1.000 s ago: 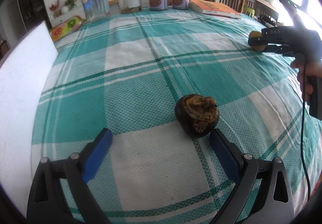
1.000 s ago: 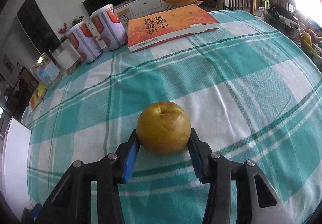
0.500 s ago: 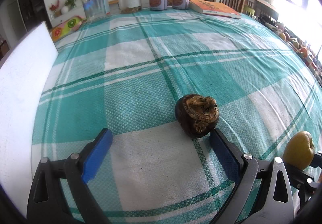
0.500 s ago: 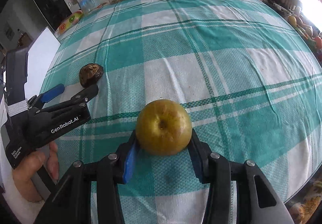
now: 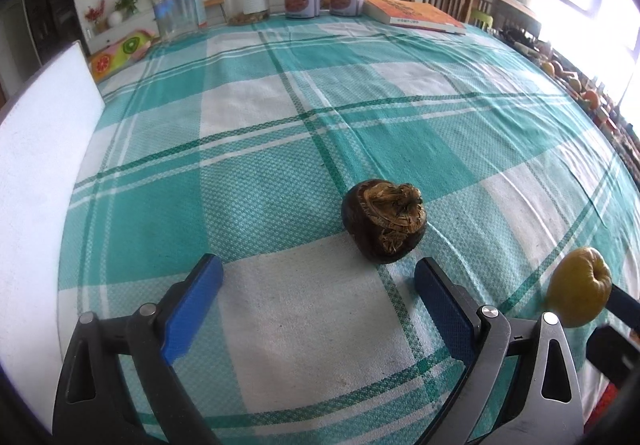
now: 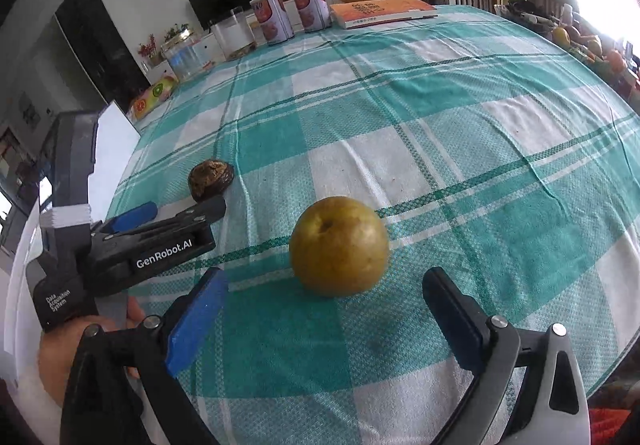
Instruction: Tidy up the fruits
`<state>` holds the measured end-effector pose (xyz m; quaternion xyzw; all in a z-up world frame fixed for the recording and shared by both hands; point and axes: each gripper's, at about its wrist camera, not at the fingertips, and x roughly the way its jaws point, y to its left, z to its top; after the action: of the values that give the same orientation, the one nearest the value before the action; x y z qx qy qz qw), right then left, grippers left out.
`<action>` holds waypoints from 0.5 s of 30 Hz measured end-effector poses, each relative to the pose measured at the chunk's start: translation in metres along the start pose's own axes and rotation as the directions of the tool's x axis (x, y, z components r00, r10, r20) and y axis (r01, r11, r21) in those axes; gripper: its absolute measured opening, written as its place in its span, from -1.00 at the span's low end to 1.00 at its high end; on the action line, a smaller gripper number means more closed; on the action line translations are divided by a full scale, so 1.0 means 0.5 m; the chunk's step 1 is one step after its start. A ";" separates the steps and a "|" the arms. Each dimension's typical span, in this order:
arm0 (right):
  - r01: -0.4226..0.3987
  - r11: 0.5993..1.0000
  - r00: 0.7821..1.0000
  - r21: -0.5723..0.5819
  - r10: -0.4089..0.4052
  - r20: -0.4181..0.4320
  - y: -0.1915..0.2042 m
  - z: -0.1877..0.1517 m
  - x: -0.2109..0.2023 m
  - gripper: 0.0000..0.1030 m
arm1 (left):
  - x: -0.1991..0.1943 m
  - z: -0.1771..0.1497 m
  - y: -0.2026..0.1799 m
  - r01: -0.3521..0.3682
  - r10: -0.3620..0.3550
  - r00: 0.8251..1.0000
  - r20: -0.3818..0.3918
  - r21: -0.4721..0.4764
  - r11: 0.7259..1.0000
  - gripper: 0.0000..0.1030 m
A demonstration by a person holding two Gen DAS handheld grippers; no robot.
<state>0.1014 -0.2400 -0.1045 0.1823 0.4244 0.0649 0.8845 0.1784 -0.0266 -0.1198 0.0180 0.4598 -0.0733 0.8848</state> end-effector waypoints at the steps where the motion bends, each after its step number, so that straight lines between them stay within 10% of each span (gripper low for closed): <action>1: -0.017 0.998 0.999 0.057 0.016 0.029 -0.022 -0.001 -0.017 0.89 | -0.009 -0.006 0.008 0.024 -0.024 1.000 -0.010 -0.009 1.000 0.89; 5: -0.022 0.995 1.000 0.101 0.020 0.014 -0.037 0.008 -0.016 0.89 | -0.034 -0.007 0.030 0.184 -0.184 0.983 0.015 -0.121 0.975 0.88; 11: 0.093 0.981 0.993 -0.172 -0.103 -0.049 0.066 0.032 0.054 0.65 | -0.007 0.038 -0.019 0.067 -0.066 0.997 0.026 -0.027 0.997 0.84; 13: 0.098 0.983 0.990 -0.153 -0.112 -0.088 0.054 0.029 0.073 -0.04 | 0.004 0.043 -0.027 0.089 -0.088 0.996 0.025 -0.024 0.996 0.45; 14: 0.090 0.986 0.989 -0.138 -0.105 -0.105 0.045 0.028 0.078 -0.05 | 0.011 0.044 -0.034 0.102 -0.102 0.995 0.004 -0.009 0.995 -0.14; 15: 0.083 0.989 0.990 -0.126 -0.097 -0.104 0.038 0.026 0.074 -0.05 | 0.008 0.043 -0.041 0.084 -0.084 0.996 0.015 0.012 0.996 -0.15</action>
<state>0.1358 -0.2157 -0.1166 0.1050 0.4755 0.0605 0.8713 0.1950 -0.0497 -0.1100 0.0028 0.4527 -0.1132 0.8844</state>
